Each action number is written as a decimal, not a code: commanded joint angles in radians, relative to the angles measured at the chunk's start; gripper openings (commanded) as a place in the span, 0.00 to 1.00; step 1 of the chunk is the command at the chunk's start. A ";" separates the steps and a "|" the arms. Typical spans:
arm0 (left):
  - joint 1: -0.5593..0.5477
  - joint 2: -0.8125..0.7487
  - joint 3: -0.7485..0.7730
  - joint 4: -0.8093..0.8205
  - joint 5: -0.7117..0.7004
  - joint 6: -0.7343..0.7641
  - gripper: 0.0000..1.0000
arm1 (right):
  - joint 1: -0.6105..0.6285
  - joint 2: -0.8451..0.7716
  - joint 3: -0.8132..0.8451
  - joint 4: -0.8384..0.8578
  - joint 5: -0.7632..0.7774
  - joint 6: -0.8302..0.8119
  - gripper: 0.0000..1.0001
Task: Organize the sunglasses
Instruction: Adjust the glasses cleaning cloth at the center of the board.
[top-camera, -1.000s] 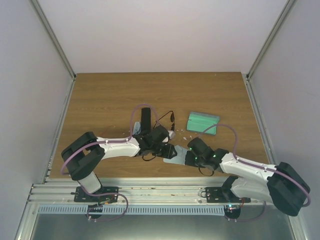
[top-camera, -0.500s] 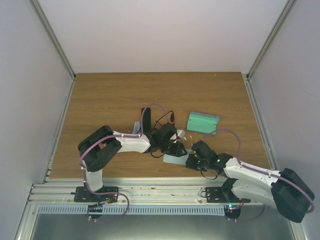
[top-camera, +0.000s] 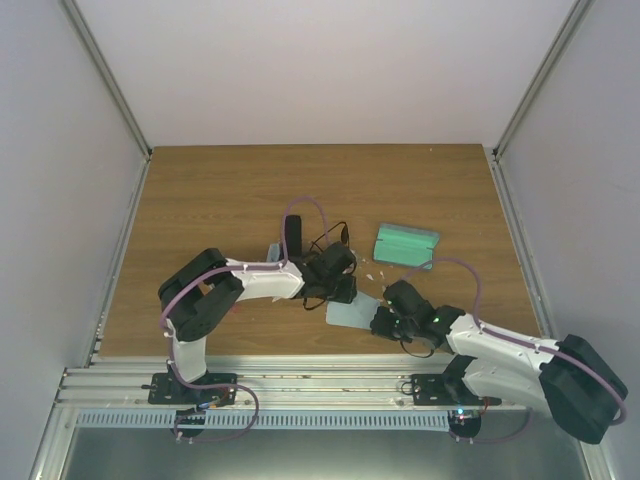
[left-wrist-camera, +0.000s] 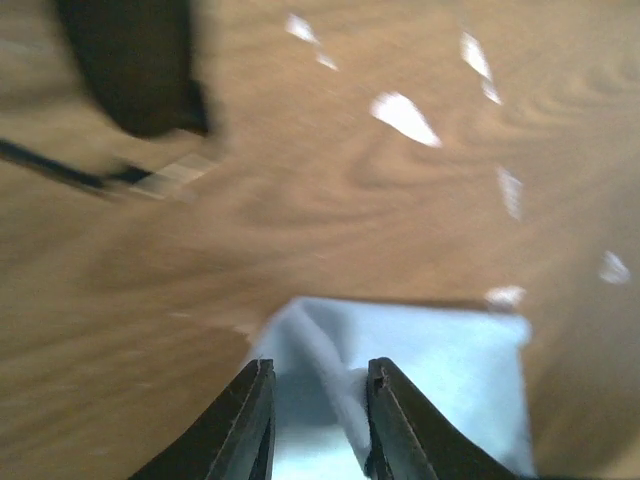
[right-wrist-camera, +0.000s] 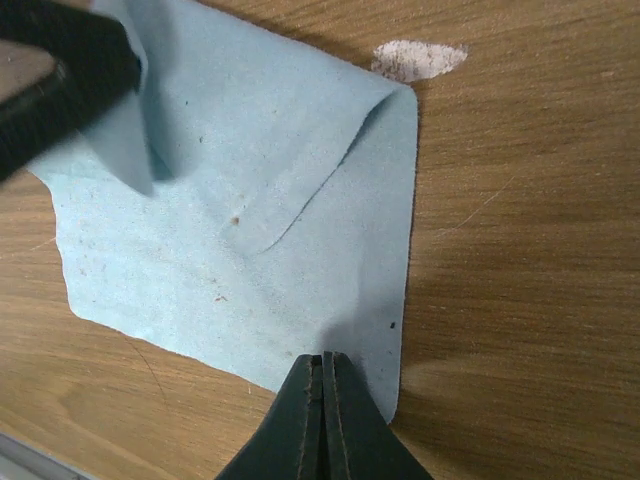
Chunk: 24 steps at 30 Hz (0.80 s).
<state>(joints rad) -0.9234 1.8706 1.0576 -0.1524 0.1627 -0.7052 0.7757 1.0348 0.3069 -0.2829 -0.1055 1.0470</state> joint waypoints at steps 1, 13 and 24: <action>0.024 -0.037 0.036 -0.141 -0.269 0.030 0.28 | -0.006 0.025 -0.001 -0.070 0.043 0.012 0.00; 0.026 -0.154 0.018 -0.106 -0.230 0.097 0.29 | -0.006 0.039 0.014 -0.074 0.050 0.003 0.01; 0.027 -0.199 -0.095 0.077 0.064 0.057 0.28 | -0.006 -0.028 0.040 -0.092 0.076 -0.026 0.01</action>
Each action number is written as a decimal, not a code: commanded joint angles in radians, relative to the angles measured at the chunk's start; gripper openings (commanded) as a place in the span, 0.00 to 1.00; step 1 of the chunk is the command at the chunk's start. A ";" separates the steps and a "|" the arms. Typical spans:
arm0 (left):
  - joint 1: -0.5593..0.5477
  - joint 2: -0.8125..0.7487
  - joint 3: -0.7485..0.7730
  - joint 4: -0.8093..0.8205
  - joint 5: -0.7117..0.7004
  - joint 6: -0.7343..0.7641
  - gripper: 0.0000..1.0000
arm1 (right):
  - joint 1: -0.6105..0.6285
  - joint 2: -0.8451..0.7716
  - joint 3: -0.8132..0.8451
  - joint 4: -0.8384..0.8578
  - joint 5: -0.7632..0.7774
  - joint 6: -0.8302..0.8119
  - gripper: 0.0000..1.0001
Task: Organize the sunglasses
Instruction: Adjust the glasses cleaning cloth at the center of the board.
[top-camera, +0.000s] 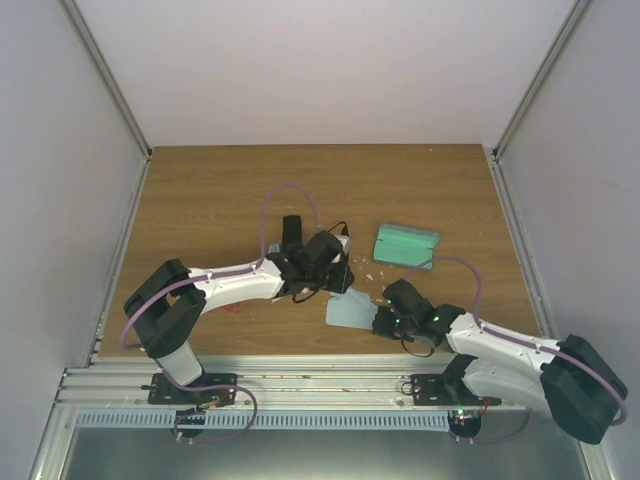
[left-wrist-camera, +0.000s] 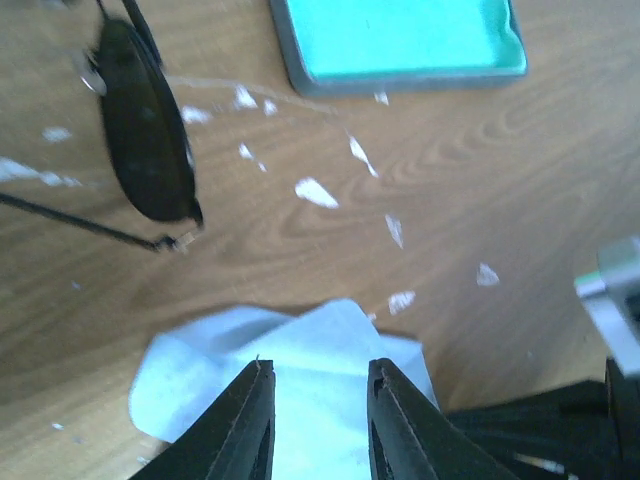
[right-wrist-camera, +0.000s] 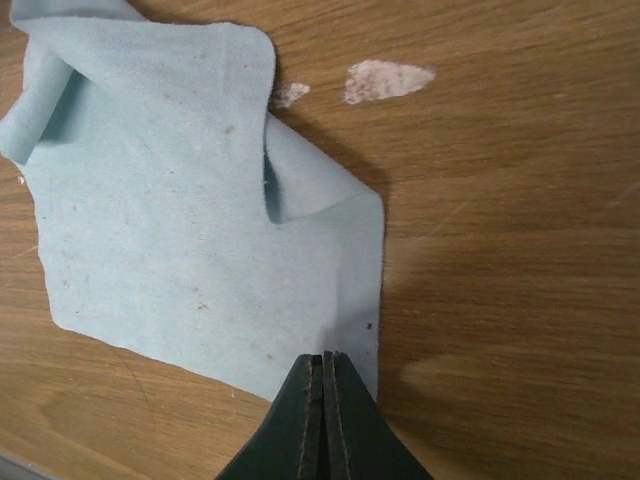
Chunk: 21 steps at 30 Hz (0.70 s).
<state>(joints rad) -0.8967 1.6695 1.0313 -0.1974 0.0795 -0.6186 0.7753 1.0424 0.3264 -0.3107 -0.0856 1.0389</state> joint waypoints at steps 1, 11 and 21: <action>0.001 0.006 -0.092 0.151 0.177 -0.045 0.27 | -0.005 -0.042 0.025 -0.075 0.063 -0.016 0.00; 0.000 0.002 -0.259 0.308 0.279 -0.111 0.25 | -0.005 -0.019 0.078 -0.022 0.016 -0.116 0.01; -0.001 -0.012 -0.334 0.228 0.207 -0.143 0.24 | -0.007 0.249 0.195 0.164 -0.030 -0.227 0.01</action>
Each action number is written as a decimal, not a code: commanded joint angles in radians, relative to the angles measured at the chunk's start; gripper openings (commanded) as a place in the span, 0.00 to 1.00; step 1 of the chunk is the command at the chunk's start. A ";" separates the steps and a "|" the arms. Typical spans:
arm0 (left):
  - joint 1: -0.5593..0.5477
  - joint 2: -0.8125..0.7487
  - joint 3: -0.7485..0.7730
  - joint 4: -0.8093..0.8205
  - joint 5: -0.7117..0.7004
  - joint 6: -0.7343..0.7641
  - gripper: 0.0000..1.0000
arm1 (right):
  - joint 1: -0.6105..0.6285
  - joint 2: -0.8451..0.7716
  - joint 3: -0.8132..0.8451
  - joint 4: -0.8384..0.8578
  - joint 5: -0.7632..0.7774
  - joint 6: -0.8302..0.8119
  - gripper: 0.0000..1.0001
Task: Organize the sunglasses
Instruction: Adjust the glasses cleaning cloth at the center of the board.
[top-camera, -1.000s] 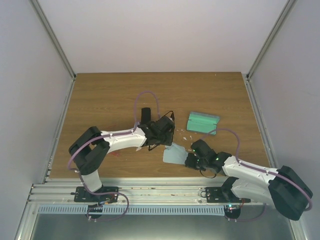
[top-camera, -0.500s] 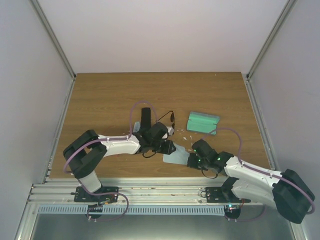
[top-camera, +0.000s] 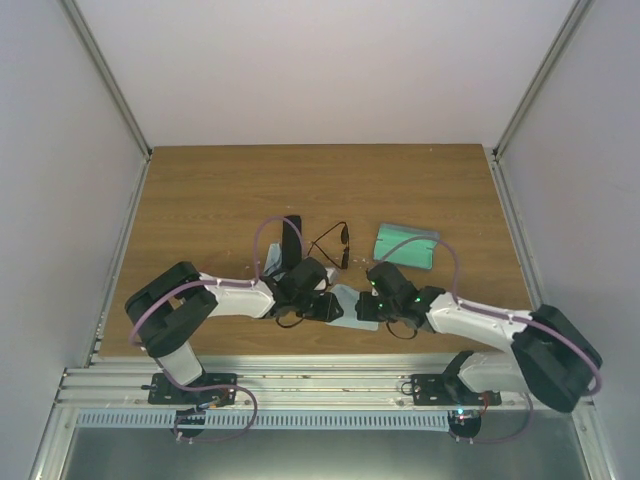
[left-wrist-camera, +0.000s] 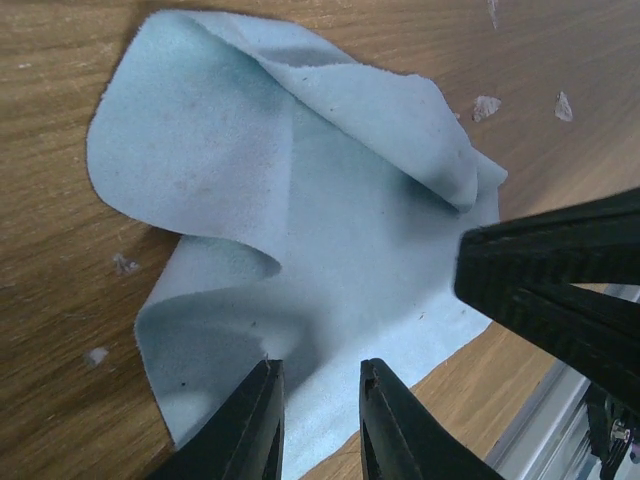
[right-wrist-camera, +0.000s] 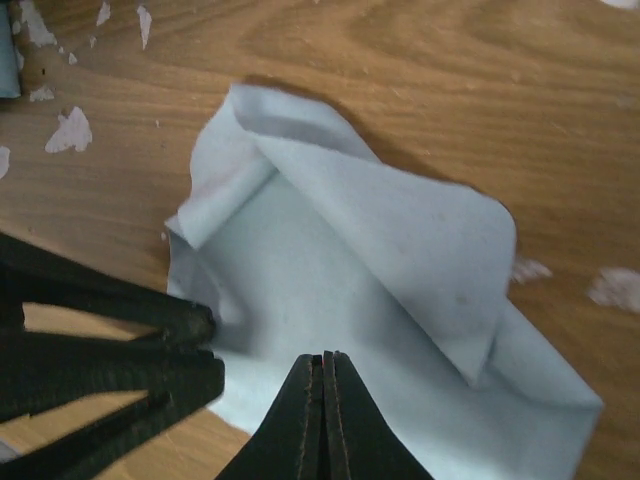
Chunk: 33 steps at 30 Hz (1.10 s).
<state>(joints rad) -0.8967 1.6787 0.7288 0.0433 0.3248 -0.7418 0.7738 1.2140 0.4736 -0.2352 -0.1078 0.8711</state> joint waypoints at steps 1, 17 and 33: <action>-0.001 -0.027 -0.037 -0.020 -0.040 -0.021 0.24 | -0.005 0.103 0.057 0.093 0.000 -0.063 0.01; -0.010 -0.049 -0.050 -0.036 -0.018 -0.021 0.24 | -0.044 0.255 0.175 -0.013 0.239 -0.159 0.01; -0.011 -0.057 -0.038 -0.075 -0.013 -0.018 0.24 | -0.065 0.249 0.210 -0.088 0.213 -0.183 0.05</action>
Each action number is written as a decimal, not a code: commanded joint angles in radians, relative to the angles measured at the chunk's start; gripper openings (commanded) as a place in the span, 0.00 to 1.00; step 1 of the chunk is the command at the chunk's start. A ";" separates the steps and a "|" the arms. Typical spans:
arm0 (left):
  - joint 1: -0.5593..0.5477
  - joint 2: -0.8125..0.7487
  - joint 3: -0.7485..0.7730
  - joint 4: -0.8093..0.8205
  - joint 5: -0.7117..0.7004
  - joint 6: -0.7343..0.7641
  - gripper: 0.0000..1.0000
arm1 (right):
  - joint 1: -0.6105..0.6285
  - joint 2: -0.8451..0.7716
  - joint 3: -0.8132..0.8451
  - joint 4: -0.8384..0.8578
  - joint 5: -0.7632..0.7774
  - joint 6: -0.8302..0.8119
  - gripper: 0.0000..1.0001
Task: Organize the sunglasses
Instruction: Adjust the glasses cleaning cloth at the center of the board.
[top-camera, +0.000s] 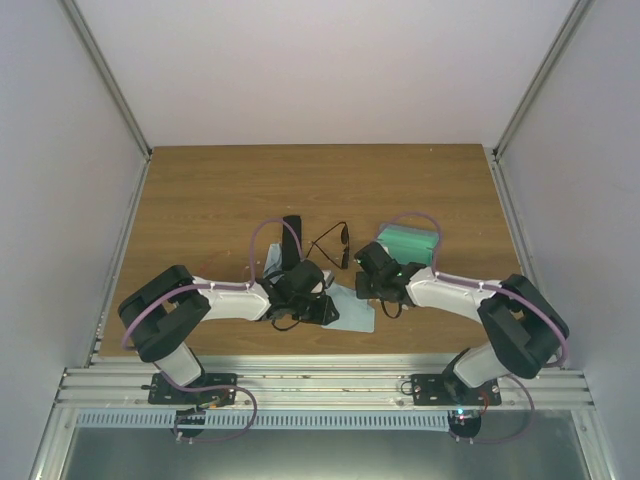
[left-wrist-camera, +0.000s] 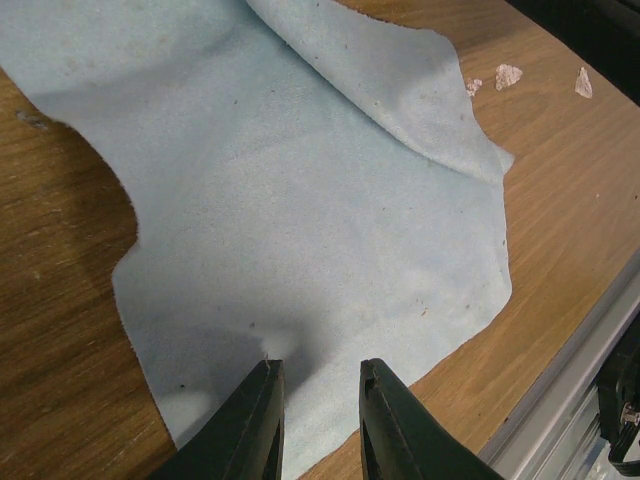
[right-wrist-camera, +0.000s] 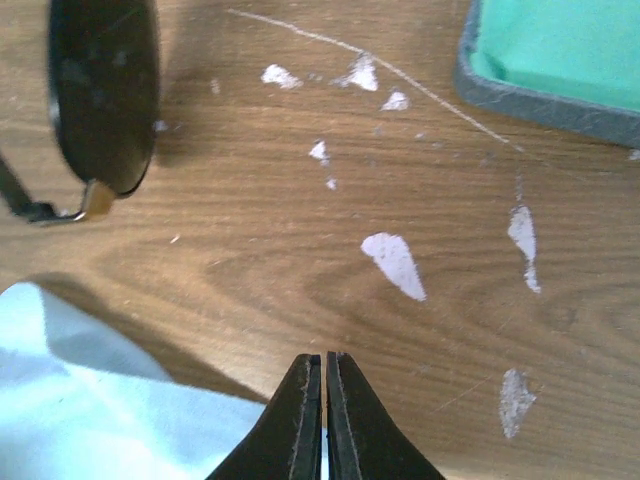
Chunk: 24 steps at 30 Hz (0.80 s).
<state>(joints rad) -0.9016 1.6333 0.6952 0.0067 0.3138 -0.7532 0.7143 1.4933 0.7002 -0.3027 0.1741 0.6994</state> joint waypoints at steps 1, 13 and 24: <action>-0.006 -0.011 -0.004 -0.038 -0.002 -0.005 0.24 | -0.006 -0.030 -0.025 -0.018 -0.102 -0.010 0.06; -0.006 -0.007 0.001 -0.048 -0.004 -0.006 0.24 | -0.006 0.039 -0.052 -0.047 -0.099 -0.009 0.03; -0.006 -0.027 -0.003 -0.070 -0.012 -0.006 0.24 | -0.006 0.101 0.034 -0.142 0.115 -0.016 0.03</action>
<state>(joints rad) -0.9020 1.6241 0.6975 -0.0216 0.3138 -0.7532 0.7132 1.5501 0.7288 -0.3439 0.1852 0.6918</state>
